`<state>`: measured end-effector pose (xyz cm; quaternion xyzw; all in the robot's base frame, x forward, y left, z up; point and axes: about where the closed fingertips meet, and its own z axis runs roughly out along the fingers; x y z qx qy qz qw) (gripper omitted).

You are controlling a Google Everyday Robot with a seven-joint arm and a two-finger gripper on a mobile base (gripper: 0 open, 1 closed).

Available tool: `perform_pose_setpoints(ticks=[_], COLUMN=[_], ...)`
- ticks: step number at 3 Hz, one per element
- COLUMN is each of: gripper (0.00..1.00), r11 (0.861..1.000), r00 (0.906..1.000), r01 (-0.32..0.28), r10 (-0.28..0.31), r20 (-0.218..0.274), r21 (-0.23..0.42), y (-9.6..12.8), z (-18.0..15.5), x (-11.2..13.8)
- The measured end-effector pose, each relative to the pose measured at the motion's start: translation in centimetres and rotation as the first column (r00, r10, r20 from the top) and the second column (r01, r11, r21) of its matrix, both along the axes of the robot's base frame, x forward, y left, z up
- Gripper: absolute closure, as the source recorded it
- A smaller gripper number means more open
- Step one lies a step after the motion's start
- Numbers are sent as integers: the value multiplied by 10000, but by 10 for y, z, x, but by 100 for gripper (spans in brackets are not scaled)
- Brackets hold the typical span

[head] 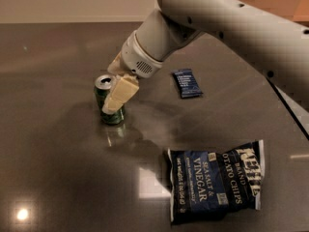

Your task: Move green can near rxbar blueberry

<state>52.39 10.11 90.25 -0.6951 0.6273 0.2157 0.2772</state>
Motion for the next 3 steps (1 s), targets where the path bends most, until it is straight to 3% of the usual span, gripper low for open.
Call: perform_pose_setpoints(ticks=[2,3], gripper=[71,94], r11=[9998,9995], r00=[9993,9989], r01=[-173,319], r10=[175,-320], r20=[-331,-347], r21=[82,-22], y=[5,-14], z=[3,12], x=[-4,11])
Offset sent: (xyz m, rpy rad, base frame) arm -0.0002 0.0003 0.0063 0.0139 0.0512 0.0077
